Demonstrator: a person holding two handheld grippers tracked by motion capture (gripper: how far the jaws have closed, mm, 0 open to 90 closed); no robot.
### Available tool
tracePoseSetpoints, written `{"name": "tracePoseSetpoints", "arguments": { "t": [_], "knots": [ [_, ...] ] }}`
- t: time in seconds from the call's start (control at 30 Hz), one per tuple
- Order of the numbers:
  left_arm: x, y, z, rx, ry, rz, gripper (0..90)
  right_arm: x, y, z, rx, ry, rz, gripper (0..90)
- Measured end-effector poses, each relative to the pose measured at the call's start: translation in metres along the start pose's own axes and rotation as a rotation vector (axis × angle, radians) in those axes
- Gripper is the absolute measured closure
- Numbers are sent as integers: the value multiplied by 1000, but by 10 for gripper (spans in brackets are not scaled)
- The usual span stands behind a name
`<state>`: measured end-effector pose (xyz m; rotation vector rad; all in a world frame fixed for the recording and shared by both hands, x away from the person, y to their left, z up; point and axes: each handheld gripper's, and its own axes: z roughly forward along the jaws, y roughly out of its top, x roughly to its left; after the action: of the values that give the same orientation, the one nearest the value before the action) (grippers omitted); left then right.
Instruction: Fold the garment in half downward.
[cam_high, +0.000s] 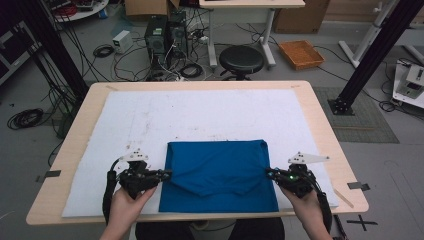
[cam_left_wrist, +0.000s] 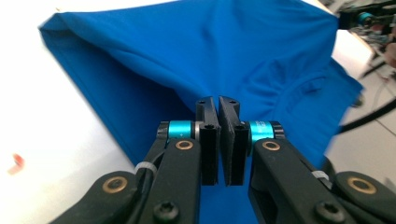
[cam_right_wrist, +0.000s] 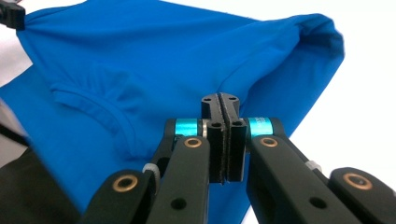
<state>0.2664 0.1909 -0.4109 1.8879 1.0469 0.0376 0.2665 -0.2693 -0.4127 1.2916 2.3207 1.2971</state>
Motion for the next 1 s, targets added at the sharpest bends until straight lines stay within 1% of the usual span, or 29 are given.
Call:
{"name": "tracePoseSetpoints", "arguments": {
  "t": [0.13,0.17,0.27,0.33,0.37,0.4,0.5,0.67,0.73,0.8,0.87,0.93,0.97,1.0],
  "knots": [
    [-8,-10,-7,12,-2,12,866,9,-13,-11,10,13,-8,900],
    [-9,-12,-8,15,-2,13,866,12,-15,-13,9,13,-19,900],
    [-12,-20,-9,32,-4,12,865,18,-23,-18,24,9,-39,900],
    [-14,-26,-9,42,-6,13,866,20,-28,-21,30,4,-38,900],
    [-14,-28,-9,47,-8,12,866,21,-29,-22,29,5,-47,900],
    [-14,-31,-10,50,-11,11,866,22,-31,-23,32,0,-45,900],
    [-15,-36,-11,51,-12,1,866,23,-35,-25,38,6,-35,900],
    [-10,-40,-9,59,3,3,863,22,-40,-24,45,2,-40,900],
    [-8,-40,-6,63,30,15,834,20,-41,-21,49,-9,-47,882],
    [-6,-38,-5,56,58,22,739,19,-41,-19,49,-28,-62,820],
    [-4,-35,-6,29,75,29,648,18,-40,-19,38,-32,-59,745],
    [-1,-29,-7,-5,114,54,606,16,-35,-21,14,-51,-68,724],
    [1,-24,-6,-24,139,60,587,13,-31,-20,-8,-65,-78,708],
    [4,-19,-6,-41,155,62,576,11,-26,-20,-28,-86,-84,686]
  ]
}}
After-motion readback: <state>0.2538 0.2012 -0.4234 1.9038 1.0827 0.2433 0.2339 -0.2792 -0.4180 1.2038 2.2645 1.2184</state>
